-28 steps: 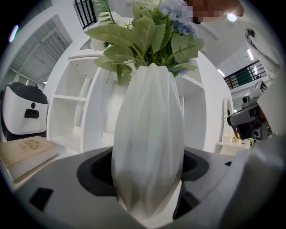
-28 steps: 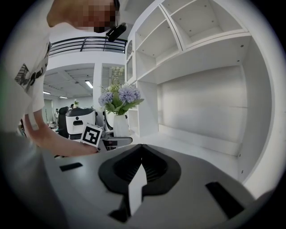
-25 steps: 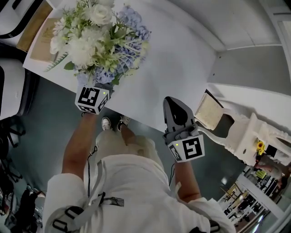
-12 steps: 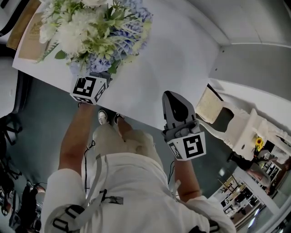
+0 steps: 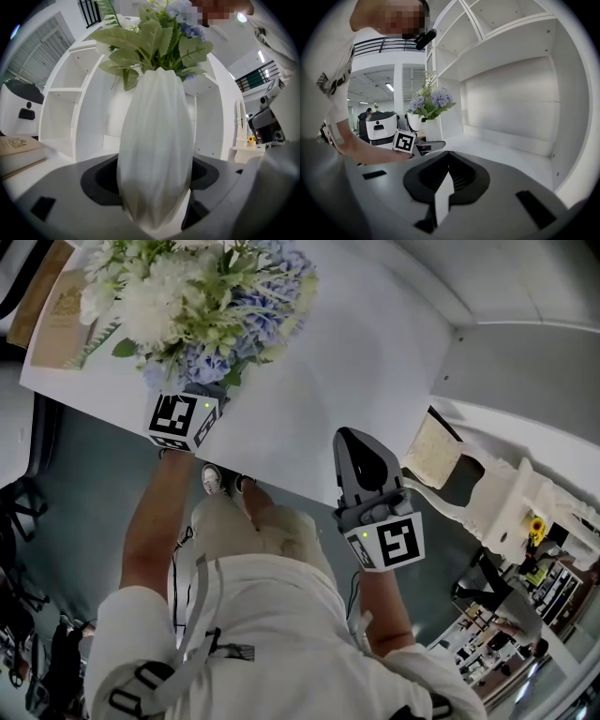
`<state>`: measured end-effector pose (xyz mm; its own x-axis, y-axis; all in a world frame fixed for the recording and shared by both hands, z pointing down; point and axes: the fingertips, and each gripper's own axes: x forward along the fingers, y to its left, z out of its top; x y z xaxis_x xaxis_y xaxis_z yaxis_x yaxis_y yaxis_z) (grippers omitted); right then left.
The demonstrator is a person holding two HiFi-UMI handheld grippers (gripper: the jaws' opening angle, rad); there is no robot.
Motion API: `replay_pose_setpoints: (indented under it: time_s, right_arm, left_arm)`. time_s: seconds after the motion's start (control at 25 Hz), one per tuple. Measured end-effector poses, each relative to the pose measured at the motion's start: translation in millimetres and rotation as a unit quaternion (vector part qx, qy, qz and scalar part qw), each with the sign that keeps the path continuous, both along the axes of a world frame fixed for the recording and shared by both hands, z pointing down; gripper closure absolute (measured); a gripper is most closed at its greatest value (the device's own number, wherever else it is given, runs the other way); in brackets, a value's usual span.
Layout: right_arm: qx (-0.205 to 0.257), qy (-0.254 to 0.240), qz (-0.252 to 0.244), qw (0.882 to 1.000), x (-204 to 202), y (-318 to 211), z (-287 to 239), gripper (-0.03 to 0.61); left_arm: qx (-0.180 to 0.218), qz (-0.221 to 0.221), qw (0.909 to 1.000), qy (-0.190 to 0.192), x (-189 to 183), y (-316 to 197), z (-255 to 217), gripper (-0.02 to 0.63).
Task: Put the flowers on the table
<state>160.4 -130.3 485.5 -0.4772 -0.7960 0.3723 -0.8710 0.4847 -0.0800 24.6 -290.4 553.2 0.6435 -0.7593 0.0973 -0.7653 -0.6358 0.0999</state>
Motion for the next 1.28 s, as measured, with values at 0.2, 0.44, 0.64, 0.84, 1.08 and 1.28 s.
replay_pose_setpoints:
  time_s: [0.2,0.44,0.64,0.84,1.08,1.28]
  right_arm:
    - [-0.002,-0.002,0.001,1.000,-3.5,0.2,1.1,0.569]
    - [-0.002,-0.005,0.000,1.000,-9.4,1.2,0.2,0.569]
    - [0.000,-0.009,0.000,1.000,-12.1,1.7,0.9,0.569]
    - [-0.002,-0.013,0.004,1.000,-9.6,1.4,1.0,0.569]
    - [-0.001,-0.020,0.003,1.000,-10.5,3.4,-0.1,0.569]
    - [0.003,-0.023,0.005,1.000,-8.8,6.4,0.2,0.569]
  left_arm:
    - [0.005,0.001,1.0000,-0.002,-2.8,-1.5,-2.2,0.224]
    - [0.008,0.005,0.9998,-0.015,-4.9,-0.7,-3.0,0.224]
    - [0.008,0.001,0.9998,-0.016,-7.9,-1.3,0.0,0.224]
    - [0.017,0.004,0.9997,-0.018,-8.0,-3.0,-2.4,0.224]
    - [0.019,0.005,0.9997,-0.012,-7.9,-2.8,-2.1,0.224]
    - [0.018,0.011,0.9997,-0.008,-6.8,-1.6,0.5,0.224]
